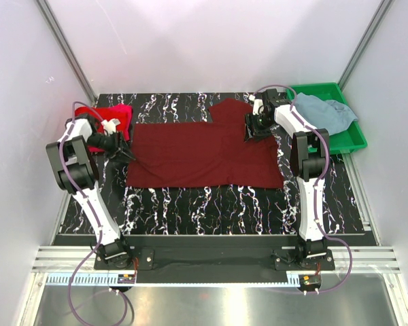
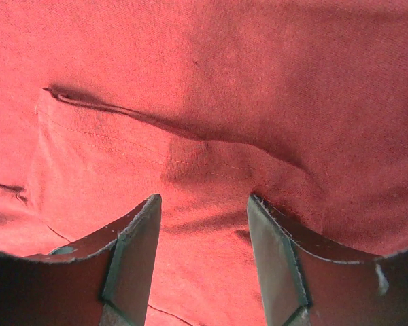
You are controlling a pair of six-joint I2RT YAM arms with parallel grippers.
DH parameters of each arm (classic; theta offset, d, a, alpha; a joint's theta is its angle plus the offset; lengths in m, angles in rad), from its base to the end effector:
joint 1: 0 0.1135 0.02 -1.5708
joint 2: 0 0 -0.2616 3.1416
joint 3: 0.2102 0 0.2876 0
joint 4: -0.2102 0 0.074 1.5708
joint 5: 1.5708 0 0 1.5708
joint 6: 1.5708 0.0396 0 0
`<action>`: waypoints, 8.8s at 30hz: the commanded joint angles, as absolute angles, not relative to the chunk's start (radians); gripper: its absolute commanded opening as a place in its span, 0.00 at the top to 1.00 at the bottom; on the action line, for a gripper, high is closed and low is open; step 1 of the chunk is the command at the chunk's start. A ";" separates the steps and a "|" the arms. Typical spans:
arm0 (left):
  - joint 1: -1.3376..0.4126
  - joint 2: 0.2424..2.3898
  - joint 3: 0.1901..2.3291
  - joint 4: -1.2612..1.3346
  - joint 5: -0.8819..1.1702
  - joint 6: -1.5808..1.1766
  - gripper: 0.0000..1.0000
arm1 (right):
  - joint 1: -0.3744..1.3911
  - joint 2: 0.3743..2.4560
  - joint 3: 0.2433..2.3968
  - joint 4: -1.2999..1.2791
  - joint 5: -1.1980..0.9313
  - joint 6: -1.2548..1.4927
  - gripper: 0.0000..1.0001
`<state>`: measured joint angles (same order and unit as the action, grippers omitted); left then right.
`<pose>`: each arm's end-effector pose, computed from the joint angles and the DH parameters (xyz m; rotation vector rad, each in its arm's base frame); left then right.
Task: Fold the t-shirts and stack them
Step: Fold the tshirt
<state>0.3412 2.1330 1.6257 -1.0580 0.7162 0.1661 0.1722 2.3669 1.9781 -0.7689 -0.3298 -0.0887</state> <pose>0.4186 0.1211 0.1468 -0.2406 2.7736 -1.0066 0.5246 0.1043 0.1433 -0.4455 2.6702 0.4735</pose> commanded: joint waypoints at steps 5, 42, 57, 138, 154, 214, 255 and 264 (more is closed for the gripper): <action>0.322 2.174 1.644 -1.058 0.765 0.186 0.61 | 0.186 2.361 1.980 -0.762 -0.295 -0.101 0.39; 0.308 2.235 1.681 -1.040 0.660 0.187 0.63 | 0.186 2.368 1.985 -0.759 -0.291 -0.100 0.38; 0.298 2.246 1.678 -1.048 0.673 0.196 1.00 | 0.187 2.370 1.985 -0.759 -0.291 -0.100 0.38; 0.092 2.511 2.398 -0.776 0.354 0.130 0.43 | 0.143 2.657 2.609 -0.746 -0.230 -0.110 0.31; 0.037 2.534 2.339 -0.779 0.316 0.106 0.41 | 0.143 2.657 2.495 -0.805 -0.195 -0.047 0.29; 0.048 2.036 1.410 -0.966 0.399 -0.023 0.44 | 0.138 2.299 1.776 -0.911 -0.439 0.098 0.28; 0.032 2.035 1.798 -0.896 0.273 0.129 0.41 | 0.137 2.548 2.468 -0.989 -0.371 -0.060 0.32; 0.034 2.121 1.884 -0.882 0.213 0.184 0.42 | 0.133 2.686 2.580 -0.899 -0.301 -0.089 0.31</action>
